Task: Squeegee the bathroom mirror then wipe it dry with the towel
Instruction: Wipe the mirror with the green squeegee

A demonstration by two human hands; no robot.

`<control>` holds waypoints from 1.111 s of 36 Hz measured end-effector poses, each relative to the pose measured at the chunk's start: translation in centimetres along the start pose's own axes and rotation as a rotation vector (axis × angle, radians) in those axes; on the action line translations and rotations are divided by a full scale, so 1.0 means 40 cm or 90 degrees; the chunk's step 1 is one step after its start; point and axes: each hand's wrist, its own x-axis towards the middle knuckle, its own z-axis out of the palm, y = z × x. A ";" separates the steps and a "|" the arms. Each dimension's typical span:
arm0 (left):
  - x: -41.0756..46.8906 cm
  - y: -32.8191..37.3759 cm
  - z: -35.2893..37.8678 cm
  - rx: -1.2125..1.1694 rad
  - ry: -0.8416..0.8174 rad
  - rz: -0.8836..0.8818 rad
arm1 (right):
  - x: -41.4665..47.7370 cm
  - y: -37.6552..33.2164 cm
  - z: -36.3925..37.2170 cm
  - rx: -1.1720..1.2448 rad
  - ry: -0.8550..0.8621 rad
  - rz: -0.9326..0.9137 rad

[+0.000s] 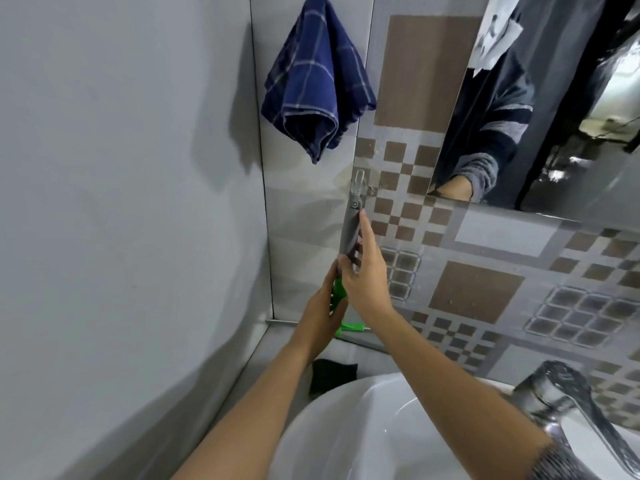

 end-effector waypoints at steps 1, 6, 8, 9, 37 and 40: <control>-0.001 0.000 -0.002 0.000 -0.001 -0.003 | -0.001 -0.004 -0.001 0.000 0.002 0.002; -0.022 0.015 -0.012 0.013 -0.006 0.002 | -0.020 -0.030 -0.008 0.004 0.005 -0.005; -0.032 0.024 -0.016 0.011 0.001 0.009 | -0.033 -0.047 -0.014 0.006 0.016 -0.009; -0.036 0.031 -0.018 0.016 0.004 0.016 | -0.039 -0.059 -0.019 0.011 0.021 -0.014; -0.077 0.531 -0.006 0.135 0.006 0.409 | -0.159 -0.387 -0.653 -0.086 0.315 -0.213; -0.062 0.562 -0.003 0.179 -0.006 0.416 | -0.180 -0.383 -0.726 -0.228 0.309 -0.197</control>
